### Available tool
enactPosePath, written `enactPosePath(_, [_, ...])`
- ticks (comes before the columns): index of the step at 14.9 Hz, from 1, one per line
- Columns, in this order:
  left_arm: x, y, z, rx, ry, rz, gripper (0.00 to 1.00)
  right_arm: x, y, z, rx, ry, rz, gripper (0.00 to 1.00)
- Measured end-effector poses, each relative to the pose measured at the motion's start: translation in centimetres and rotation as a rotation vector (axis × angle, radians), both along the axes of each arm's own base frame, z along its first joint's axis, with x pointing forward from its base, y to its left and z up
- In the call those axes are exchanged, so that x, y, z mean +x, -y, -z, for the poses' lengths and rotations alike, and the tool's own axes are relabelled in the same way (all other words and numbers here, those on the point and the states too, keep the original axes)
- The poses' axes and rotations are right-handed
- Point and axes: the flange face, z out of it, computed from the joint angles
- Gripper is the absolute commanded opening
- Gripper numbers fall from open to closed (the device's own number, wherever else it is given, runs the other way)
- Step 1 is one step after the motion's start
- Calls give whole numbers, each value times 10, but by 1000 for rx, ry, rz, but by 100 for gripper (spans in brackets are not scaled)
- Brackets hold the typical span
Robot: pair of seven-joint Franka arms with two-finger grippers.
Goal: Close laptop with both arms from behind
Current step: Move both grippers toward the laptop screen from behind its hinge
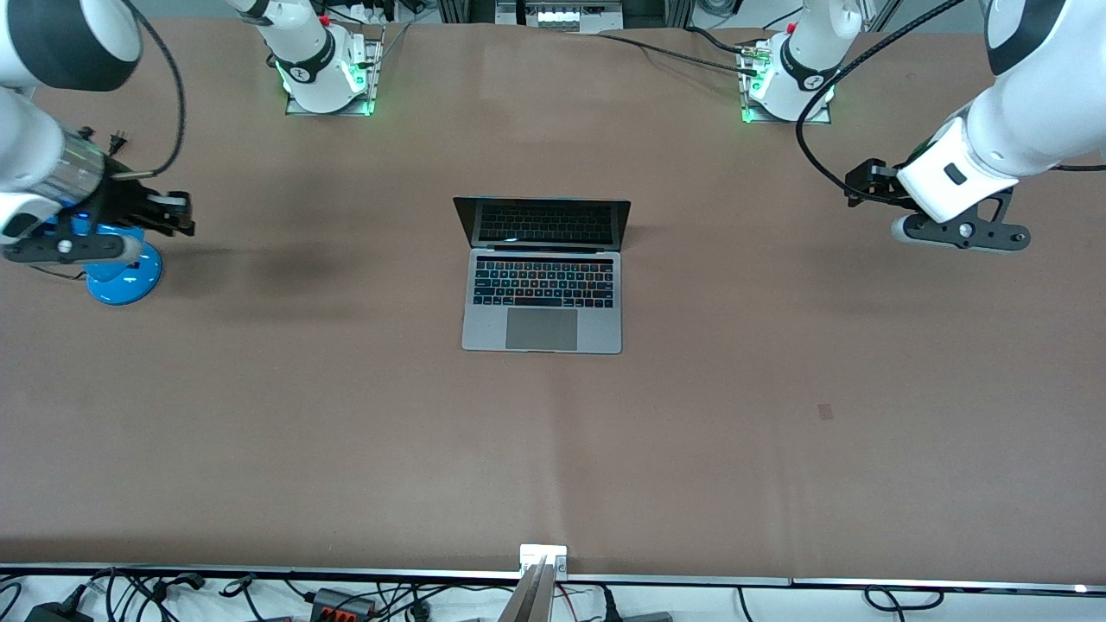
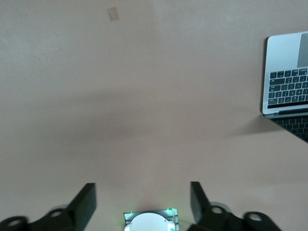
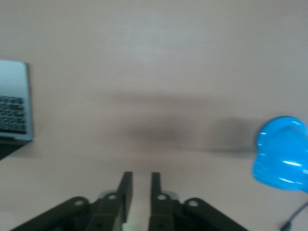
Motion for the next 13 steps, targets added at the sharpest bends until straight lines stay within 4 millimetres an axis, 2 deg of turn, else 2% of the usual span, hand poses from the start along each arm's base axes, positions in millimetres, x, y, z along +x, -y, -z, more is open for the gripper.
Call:
enactPosePath(3, [-2,7,0,1,-6,13,1,-6,-51,12,48,-49,-68,0])
enactPosePath(9, [-11,29,3,-60,-56,35,1,-22,-141,45,70,-141,-84,0])
enactPosePath(11, [-19,43,6,-95,-112,33,1,-31,-172,54,81,-170,-65,0])
enactPosePath(13, [-31,71,13,-103,-151,34,1,-41,-203,65,101,-211,-64,0])
